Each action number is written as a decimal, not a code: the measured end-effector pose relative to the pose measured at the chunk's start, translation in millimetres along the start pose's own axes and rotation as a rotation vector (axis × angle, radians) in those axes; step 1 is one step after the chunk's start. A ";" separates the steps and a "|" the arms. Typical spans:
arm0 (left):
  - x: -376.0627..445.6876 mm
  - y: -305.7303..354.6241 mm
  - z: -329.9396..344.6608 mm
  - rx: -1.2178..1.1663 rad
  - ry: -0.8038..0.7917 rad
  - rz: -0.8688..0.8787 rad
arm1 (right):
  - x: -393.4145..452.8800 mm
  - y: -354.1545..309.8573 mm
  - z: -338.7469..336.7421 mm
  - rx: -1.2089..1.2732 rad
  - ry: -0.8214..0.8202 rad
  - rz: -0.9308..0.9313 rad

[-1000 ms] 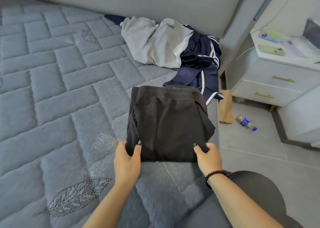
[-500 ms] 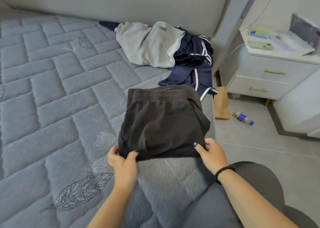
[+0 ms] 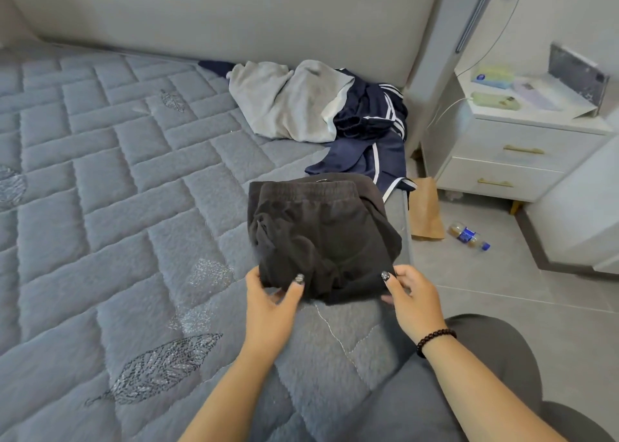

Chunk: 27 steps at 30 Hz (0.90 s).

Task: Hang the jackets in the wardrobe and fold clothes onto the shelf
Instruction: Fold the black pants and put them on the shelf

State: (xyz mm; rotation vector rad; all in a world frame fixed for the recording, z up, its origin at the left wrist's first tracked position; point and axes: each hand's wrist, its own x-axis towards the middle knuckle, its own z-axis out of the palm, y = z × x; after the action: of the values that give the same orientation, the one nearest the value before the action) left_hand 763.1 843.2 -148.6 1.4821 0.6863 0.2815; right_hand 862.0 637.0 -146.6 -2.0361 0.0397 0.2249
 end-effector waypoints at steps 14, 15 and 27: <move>6.0 -7.0 -38.1 -0.287 -0.188 -0.427 | -4.7 -7.8 -11.8 0.183 0.031 0.028; 5.1 -7.3 -35.5 -0.258 -0.157 -0.436 | -4.7 -6.3 -11.6 0.160 0.016 0.030; 3.6 -16.6 -33.8 0.147 0.123 -0.304 | 4.7 3.2 -19.1 -0.187 0.275 0.101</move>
State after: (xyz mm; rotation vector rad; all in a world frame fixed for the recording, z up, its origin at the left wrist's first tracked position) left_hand 742.5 871.2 -163.8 1.4829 1.0366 0.0901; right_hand 869.0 619.0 -141.7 -2.2411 0.3032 0.0096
